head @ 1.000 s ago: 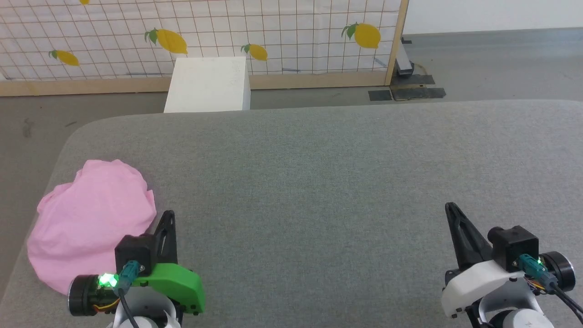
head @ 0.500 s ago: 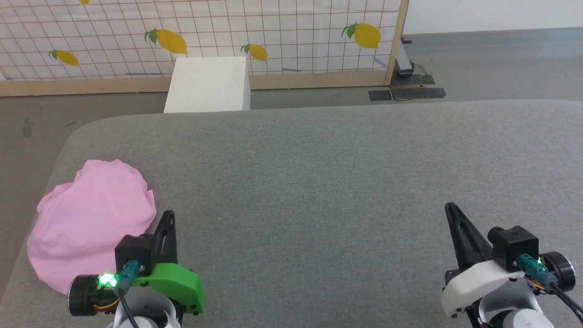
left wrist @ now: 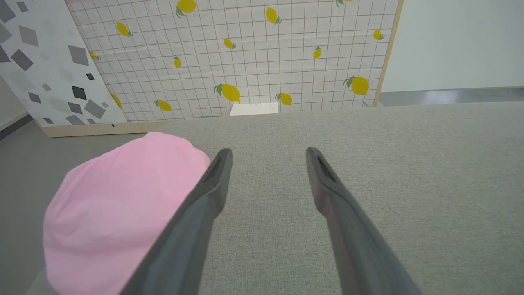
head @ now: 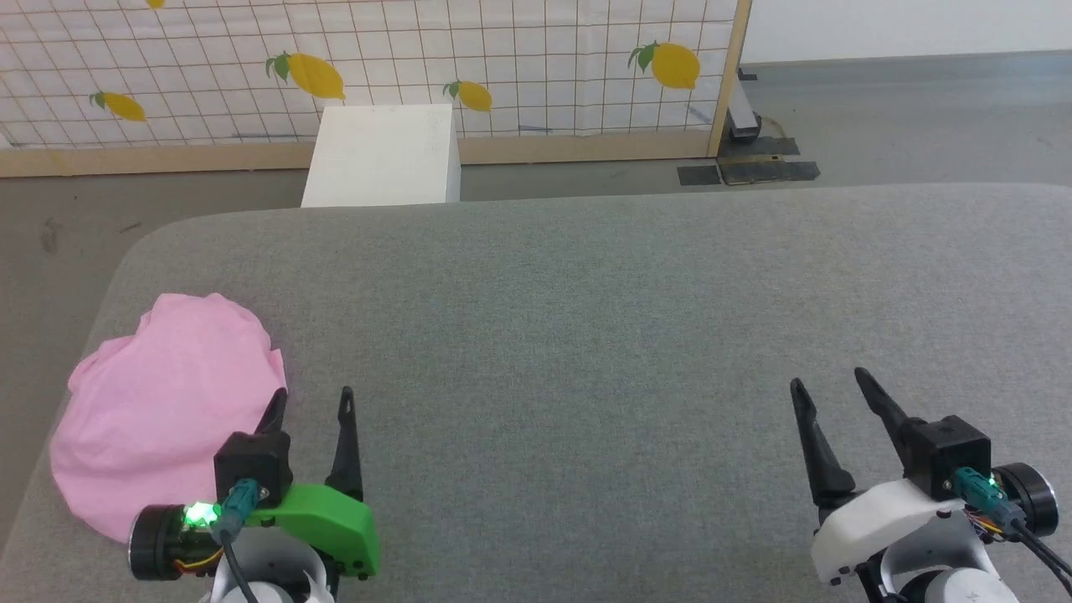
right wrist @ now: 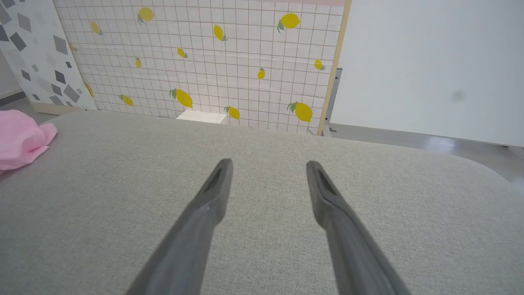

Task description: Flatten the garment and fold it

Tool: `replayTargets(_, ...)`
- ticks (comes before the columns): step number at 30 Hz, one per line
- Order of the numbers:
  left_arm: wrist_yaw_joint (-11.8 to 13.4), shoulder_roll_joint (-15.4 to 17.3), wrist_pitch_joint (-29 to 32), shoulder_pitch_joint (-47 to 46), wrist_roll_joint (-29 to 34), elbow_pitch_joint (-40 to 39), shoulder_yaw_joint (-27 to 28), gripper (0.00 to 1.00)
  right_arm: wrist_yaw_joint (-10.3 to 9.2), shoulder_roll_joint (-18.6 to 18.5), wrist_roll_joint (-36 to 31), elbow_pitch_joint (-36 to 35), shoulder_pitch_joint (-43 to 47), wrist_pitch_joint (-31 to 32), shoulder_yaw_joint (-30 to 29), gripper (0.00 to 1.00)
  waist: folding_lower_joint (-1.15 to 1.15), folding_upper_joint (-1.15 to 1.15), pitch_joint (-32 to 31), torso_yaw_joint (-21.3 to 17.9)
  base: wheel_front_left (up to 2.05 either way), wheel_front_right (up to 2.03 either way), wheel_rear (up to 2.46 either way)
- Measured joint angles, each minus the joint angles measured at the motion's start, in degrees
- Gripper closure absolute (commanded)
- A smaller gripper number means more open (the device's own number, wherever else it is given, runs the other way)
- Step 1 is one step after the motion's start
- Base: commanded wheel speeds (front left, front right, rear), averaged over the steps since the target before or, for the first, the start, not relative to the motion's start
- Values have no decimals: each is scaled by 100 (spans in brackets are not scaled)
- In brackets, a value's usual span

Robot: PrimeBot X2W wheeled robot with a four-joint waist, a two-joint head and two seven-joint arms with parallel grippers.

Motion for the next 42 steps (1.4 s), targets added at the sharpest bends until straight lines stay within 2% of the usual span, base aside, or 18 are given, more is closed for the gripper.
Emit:
replayTargets(15, 153, 3, -153, -17, -130, 134, -158, 0, 0, 0, 15, 2, 0, -59, -42, 0, 0, 0, -5, 229, 0, 0, 0)
replayTargets(42, 450, 192, -466, -16, -441, 207, -337, 0, 0, 1, 118, 52, -1, -254, -9, 0, 0, 0, -32, 1273, 0, 0, 0)
